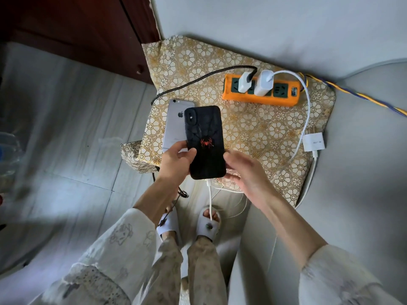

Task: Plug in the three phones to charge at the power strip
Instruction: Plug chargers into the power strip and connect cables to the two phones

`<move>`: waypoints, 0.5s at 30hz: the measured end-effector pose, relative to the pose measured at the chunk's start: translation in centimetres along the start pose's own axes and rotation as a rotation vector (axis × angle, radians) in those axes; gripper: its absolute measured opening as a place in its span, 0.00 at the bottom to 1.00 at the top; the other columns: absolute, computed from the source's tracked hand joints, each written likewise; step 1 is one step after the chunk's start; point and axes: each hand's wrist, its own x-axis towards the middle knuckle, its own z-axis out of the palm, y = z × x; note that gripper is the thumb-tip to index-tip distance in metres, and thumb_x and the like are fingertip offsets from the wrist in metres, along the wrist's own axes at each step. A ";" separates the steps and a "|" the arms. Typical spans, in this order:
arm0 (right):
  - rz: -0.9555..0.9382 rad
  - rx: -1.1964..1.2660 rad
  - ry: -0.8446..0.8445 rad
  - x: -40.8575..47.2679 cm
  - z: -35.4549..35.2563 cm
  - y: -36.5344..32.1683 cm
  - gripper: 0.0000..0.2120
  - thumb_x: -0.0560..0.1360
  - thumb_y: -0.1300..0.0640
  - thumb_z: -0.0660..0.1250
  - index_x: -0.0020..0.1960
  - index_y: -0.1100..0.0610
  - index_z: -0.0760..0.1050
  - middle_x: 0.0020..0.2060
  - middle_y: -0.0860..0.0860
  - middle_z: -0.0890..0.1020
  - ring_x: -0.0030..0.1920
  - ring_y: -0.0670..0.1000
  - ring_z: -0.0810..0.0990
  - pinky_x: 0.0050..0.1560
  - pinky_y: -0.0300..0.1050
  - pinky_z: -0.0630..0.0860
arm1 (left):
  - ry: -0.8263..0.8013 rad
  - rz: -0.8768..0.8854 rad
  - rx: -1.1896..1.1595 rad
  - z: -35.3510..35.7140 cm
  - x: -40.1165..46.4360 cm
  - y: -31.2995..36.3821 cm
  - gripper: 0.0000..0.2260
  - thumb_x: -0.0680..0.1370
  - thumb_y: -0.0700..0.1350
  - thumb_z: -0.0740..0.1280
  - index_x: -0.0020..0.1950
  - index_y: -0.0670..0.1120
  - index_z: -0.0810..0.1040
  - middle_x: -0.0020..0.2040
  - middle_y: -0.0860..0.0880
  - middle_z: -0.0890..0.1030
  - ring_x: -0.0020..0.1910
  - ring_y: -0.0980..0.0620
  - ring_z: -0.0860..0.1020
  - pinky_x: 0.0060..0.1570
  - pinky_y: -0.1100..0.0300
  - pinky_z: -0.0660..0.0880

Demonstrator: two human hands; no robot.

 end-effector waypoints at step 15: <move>0.211 0.032 0.385 5.9 0.6 -0.4 0.15 0.74 0.64 0.65 0.61 0.61 0.73 0.48 0.55 0.79 0.43 0.51 0.81 0.44 0.44 0.78 | 0.168 0.445 1.155 -4.1 3.9 -4.8 0.37 0.74 0.52 0.67 0.75 0.49 0.48 0.76 0.46 0.52 0.75 0.45 0.49 0.71 0.46 0.52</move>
